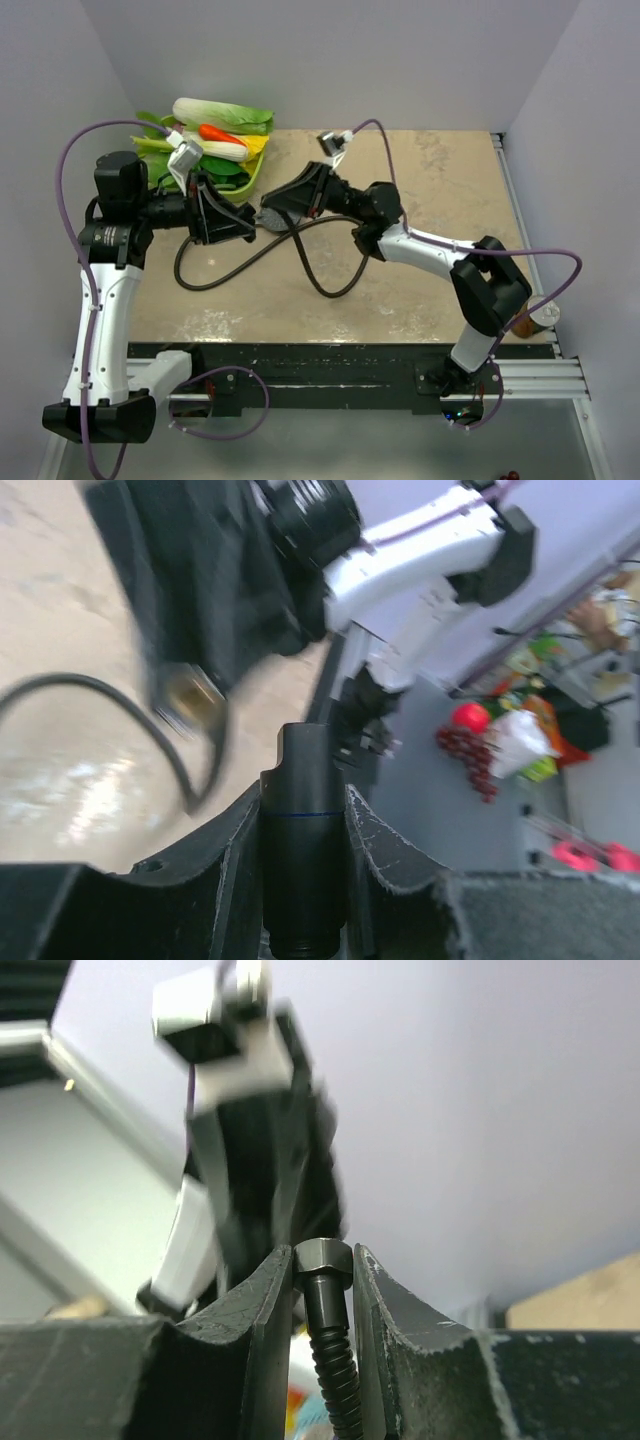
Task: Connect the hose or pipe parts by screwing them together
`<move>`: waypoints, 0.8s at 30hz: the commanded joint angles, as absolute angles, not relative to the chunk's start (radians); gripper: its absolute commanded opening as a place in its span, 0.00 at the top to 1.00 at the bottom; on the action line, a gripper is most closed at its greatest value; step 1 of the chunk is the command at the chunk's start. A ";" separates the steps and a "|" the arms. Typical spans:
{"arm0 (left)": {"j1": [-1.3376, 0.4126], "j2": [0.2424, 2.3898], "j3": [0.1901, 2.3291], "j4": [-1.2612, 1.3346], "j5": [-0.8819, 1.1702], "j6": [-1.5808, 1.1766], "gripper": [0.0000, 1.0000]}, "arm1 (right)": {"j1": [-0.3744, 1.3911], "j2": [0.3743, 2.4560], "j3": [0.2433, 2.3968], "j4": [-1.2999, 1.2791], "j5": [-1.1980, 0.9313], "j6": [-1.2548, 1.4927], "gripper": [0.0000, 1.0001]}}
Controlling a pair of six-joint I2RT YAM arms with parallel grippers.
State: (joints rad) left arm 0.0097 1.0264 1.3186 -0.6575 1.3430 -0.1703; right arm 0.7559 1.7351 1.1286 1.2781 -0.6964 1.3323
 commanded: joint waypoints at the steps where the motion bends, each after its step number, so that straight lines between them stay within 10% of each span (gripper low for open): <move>1: -0.017 0.991 1.353 -0.785 1.704 -0.252 1.00 | 0.678 1.709 1.173 1.825 -0.512 1.347 0.97; 12: -0.017 0.996 1.312 -0.742 1.704 -0.266 1.00 | 0.635 1.611 0.978 1.755 -0.706 1.306 1.00; 24: -0.017 1.068 1.080 -0.970 1.588 0.132 0.91 | 0.663 1.083 0.900 0.539 -0.576 0.506 1.00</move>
